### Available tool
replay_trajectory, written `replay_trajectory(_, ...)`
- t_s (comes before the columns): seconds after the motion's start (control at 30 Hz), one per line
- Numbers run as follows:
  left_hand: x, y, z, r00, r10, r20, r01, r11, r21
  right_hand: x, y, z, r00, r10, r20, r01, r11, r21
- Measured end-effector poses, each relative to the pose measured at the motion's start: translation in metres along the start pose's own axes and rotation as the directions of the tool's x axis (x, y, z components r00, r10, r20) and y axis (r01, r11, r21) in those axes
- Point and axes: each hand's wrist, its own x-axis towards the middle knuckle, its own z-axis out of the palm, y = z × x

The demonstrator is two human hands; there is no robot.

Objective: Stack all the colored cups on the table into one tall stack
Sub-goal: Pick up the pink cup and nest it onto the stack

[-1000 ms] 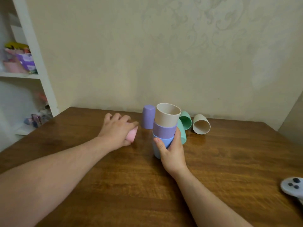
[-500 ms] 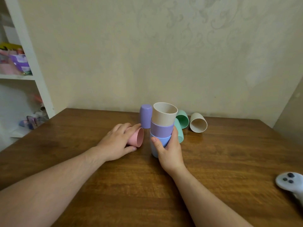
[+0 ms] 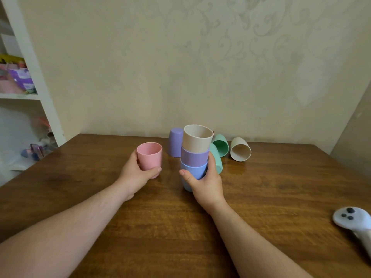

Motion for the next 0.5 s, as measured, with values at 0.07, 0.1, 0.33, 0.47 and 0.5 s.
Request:
replay_trajectory(0.07,-0.002,0.001,0.001,1.0,-0.024,0.002,0.024,1.0,0.017,0.0,-0.001,0.0,1.0,0.019,0.0,-0.019,1.0,-0.002)
replay_trajectory(0.1,-0.002,0.005,0.001,0.999,-0.037,-0.003,0.037,0.999,0.011,0.0,-0.001,0.0,1.0,0.027,0.001,-0.027,1.0,-0.005)
replay_trajectory(0.33,0.004,0.083,0.006,0.986,0.137,-0.095,-0.161,0.936,-0.312,-0.001,-0.003,-0.001,0.996,0.089,-0.002,-0.089,0.996,-0.014)
replay_trajectory(0.47,-0.005,0.159,0.008,0.937,0.337,-0.087,-0.339,0.826,-0.451,-0.002,-0.005,-0.001,0.994,0.108,0.006,-0.108,0.994,-0.014)
replay_trajectory(0.5,-0.009,0.175,0.011,0.925,0.37,-0.088,-0.369,0.821,-0.435,-0.002,-0.006,-0.001,0.994,0.11,0.006,-0.11,0.994,-0.012)
